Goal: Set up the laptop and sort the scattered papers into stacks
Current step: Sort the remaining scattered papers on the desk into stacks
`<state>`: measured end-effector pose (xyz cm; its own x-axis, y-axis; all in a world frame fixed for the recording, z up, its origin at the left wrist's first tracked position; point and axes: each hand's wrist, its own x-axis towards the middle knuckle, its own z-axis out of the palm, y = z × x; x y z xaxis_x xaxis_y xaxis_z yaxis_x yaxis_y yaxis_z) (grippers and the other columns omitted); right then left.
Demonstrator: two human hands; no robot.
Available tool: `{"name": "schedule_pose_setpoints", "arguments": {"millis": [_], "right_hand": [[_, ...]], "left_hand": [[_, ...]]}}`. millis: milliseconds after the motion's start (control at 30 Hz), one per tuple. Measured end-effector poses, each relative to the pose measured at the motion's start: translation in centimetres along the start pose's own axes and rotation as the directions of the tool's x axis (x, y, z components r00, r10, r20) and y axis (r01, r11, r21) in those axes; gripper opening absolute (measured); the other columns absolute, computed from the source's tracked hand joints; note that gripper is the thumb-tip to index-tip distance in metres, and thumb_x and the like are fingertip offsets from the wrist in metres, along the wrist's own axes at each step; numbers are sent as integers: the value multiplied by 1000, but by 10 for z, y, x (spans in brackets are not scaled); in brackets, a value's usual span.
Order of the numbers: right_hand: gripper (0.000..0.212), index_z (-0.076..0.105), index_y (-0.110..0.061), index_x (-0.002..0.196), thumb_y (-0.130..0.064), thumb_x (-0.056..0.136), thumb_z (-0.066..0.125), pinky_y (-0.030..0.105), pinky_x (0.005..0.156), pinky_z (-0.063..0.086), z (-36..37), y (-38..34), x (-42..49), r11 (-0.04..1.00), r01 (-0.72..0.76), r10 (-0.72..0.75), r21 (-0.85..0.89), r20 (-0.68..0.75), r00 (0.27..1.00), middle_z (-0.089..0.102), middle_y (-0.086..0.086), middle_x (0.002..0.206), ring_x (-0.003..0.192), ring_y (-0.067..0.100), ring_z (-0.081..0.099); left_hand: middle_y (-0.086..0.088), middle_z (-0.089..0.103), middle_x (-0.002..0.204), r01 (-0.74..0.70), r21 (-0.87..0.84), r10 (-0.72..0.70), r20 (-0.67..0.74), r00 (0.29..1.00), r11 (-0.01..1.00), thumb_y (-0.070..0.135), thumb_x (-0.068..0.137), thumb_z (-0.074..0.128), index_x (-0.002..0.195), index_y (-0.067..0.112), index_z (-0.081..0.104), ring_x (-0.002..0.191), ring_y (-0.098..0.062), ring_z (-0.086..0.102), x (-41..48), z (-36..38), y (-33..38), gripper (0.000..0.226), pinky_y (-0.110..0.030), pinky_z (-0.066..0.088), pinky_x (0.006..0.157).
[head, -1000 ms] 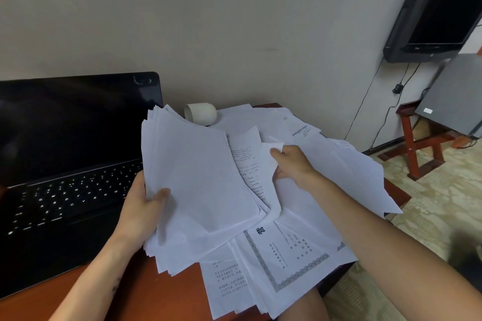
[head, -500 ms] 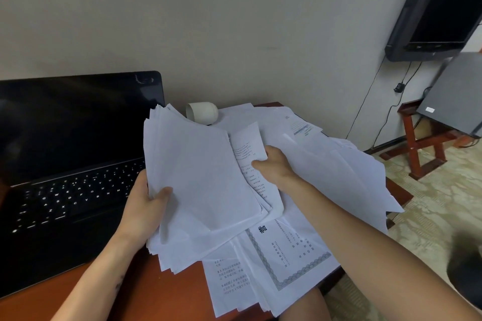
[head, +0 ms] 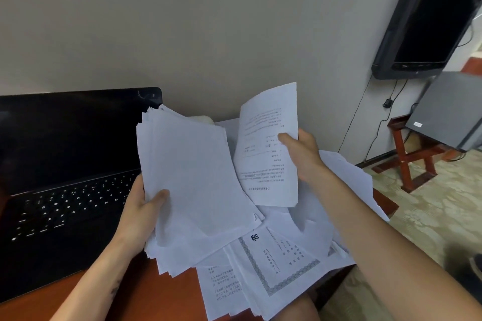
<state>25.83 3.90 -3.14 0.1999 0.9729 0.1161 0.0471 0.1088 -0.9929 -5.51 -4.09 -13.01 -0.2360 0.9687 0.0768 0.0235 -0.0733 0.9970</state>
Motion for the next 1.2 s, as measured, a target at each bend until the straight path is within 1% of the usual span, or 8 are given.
{"name": "schedule_pose_setpoints", "arguments": {"millis": [133, 300, 600, 733, 867, 1067, 1133, 1200], "right_hand": [[19, 71, -8, 103, -2, 92, 57, 24, 62, 56, -7, -43, -9, 983, 163, -164, -80, 3, 987, 76, -3, 90, 77, 12, 71], [22, 70, -18, 100, 0, 91, 62, 24, 72, 55, 26, -49, -31, 948, 255, -210, -190, 229, 950, 75, -3, 94, 79, 5, 69], [25, 67, -14, 123, -15, 99, 59, 30, 96, 55, 105, 20, -61, 996, -83, 77, -13, 540, 838, 74, 3, 117, 108, 19, 71], [28, 61, -19, 125, -33, 101, 60, 35, 109, 48, 120, 50, -53, 981, -194, 167, -1, 509, 845, 66, 2, 121, 112, 19, 69], [36, 55, -4, 134, -25, 105, 52, 40, 111, 46, 126, 62, -46, 949, -287, 195, 128, 477, 857, 57, 5, 131, 119, 26, 65], [29, 59, -1, 128, -15, 104, 52, 40, 107, 50, 116, 65, -36, 873, -364, 199, 325, 444, 874, 57, 14, 133, 116, 30, 66], [20, 64, -9, 118, -7, 101, 54, 40, 108, 49, 99, 66, -29, 967, -190, 128, 169, 321, 938, 62, 10, 125, 115, 23, 65], [27, 63, -16, 123, -10, 97, 59, 41, 107, 47, 76, 69, -20, 965, 63, -16, -255, 183, 983, 62, 3, 127, 115, 14, 60]], "left_hand": [[5, 71, 124, 16, -60, -15, 6, 1000, 998, 6, 101, 59, 129, 38, 57, 111, -22, 71, -3, 4, 2, 43, -52, 58, 94], [7, 73, 121, 32, -116, -30, 18, 999, 993, 6, 102, 60, 129, 39, 57, 107, -20, 74, -5, 7, 1, 43, -48, 60, 91], [2, 70, 130, 91, -206, -70, 106, 992, 974, 12, 102, 62, 137, 36, 56, 117, -27, 70, -6, 11, -3, 43, -55, 56, 99], [-3, 70, 132, 79, -200, -53, 133, 990, 977, 19, 106, 58, 138, 30, 57, 119, -30, 69, -5, 12, -4, 33, -59, 54, 103], [-1, 72, 127, 75, -184, -53, 118, 992, 980, 35, 108, 52, 137, 28, 57, 115, -25, 72, -5, 14, -5, 30, -55, 56, 101], [0, 73, 124, 90, -122, -80, 84, 993, 988, 17, 102, 65, 136, 32, 56, 104, -23, 76, -4, 15, -9, 38, -50, 62, 90], [1, 74, 122, 95, -112, -87, 77, 993, 989, 17, 102, 64, 133, 33, 57, 102, -23, 76, -4, 13, -9, 36, -50, 63, 88], [2, 75, 119, 100, -119, -91, 80, 993, 988, 17, 102, 64, 132, 34, 57, 101, -24, 77, -4, 11, -7, 35, -49, 63, 86]]}}
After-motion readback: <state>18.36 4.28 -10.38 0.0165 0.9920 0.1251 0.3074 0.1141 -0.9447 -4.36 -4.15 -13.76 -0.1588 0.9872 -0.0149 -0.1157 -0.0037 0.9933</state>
